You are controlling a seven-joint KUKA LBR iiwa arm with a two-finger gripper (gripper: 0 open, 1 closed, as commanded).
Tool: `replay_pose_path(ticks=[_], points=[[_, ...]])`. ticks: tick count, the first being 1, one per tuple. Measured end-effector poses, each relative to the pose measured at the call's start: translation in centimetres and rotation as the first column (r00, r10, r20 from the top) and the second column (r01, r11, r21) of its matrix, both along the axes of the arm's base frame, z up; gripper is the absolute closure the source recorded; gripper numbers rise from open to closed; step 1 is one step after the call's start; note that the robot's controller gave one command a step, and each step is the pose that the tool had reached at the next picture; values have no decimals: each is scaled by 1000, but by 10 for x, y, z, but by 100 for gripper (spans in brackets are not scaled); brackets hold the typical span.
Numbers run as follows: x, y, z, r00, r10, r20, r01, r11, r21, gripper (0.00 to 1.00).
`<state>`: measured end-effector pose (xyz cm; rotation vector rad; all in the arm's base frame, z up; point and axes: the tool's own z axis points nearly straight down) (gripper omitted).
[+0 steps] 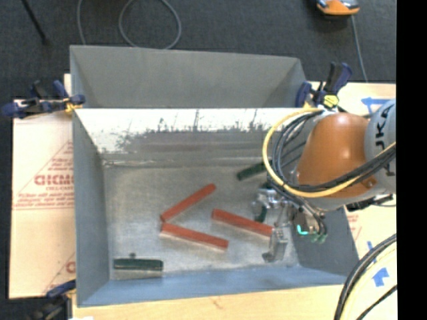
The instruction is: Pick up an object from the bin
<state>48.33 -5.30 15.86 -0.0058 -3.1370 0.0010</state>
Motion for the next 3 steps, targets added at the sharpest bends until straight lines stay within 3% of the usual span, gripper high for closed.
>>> replay_pose_path(ticks=[1, 2, 3], points=[[19, -55, -90, 991, -137, 12, 137, 991, 1, 0], [-1, -35, -83, 854, 519, 19, -519, 855, -8, 0], [21, 65, -54, 596, 803, 8, -803, 596, 0, 0]])
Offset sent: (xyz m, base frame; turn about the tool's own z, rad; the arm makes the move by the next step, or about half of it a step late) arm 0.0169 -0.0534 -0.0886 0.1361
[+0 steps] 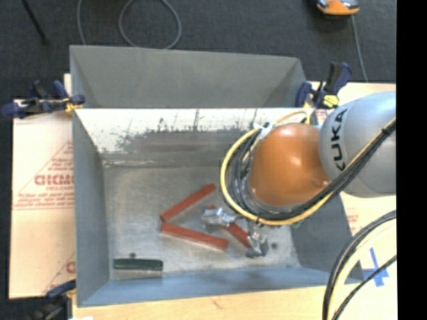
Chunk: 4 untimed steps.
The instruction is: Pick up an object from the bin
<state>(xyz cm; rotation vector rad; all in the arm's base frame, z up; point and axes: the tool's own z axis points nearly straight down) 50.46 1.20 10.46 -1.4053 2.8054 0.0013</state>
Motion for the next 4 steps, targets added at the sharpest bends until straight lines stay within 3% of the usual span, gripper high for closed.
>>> replay_pose_path(ticks=[1, 2, 3, 4], points=[[61, 94, -34, 1000, -5, 3, 5, 1000, 1, 0], [14, 38, -34, 990, -138, -2, 138, 990, -3, 0], [25, -144, 25, 999, -40, 4, 40, 999, -7, 0], [-8, -90, 4, 948, 317, -4, -317, 948, 0, 0]])
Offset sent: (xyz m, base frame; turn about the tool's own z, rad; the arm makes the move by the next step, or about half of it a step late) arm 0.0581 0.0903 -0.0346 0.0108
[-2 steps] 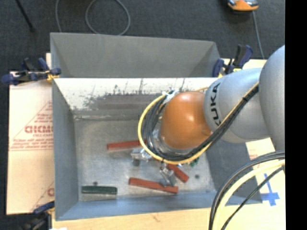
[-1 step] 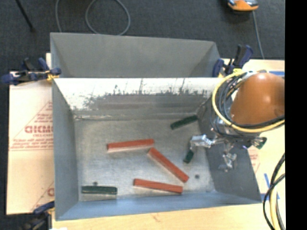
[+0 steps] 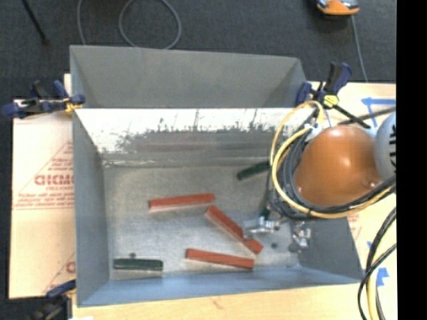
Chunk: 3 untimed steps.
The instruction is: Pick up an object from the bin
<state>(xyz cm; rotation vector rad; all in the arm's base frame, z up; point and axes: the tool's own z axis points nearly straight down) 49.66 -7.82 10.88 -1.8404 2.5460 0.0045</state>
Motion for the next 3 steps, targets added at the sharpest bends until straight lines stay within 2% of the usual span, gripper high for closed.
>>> replay_pose_path(ticks=[1, 2, 3], points=[[31, 85, 27, 999, -54, 9, 54, 999, 3, 0], [68, 200, -9, 986, 169, 6, -169, 986, 2, 0], [29, 129, -41, 989, 149, -4, -149, 989, -4, 0]])
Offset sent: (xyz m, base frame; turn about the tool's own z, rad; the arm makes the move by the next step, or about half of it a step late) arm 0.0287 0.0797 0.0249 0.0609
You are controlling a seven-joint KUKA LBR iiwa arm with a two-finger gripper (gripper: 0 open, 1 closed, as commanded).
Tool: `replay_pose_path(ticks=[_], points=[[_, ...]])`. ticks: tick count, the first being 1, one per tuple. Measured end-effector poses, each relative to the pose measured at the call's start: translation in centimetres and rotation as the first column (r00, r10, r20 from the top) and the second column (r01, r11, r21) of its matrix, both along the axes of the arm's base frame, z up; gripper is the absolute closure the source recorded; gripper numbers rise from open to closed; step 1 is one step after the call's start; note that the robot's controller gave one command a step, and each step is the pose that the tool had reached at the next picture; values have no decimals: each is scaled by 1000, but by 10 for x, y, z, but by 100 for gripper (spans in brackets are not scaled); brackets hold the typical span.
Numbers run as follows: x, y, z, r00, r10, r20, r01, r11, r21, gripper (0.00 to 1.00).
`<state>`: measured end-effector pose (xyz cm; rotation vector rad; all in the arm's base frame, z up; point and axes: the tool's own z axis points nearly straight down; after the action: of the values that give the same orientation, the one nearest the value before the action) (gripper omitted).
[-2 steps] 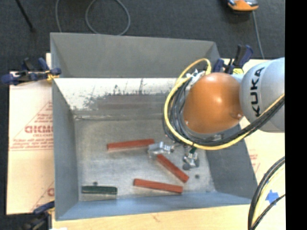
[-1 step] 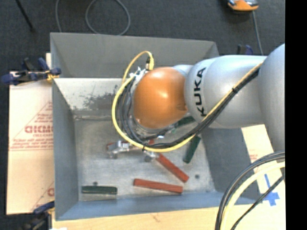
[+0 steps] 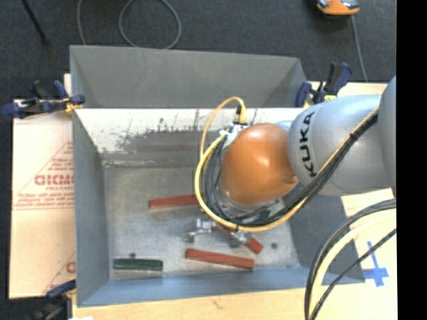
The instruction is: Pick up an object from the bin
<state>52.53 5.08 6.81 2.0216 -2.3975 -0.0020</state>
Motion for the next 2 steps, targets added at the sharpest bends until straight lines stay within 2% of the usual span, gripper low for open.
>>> replay_pose_path(ticks=[1, 2], points=[[2, 4, 2, 1000, 4, 6, -4, 1000, 3, 0], [10, 36, 94, 935, 353, 11, -353, 935, 3, 0]])
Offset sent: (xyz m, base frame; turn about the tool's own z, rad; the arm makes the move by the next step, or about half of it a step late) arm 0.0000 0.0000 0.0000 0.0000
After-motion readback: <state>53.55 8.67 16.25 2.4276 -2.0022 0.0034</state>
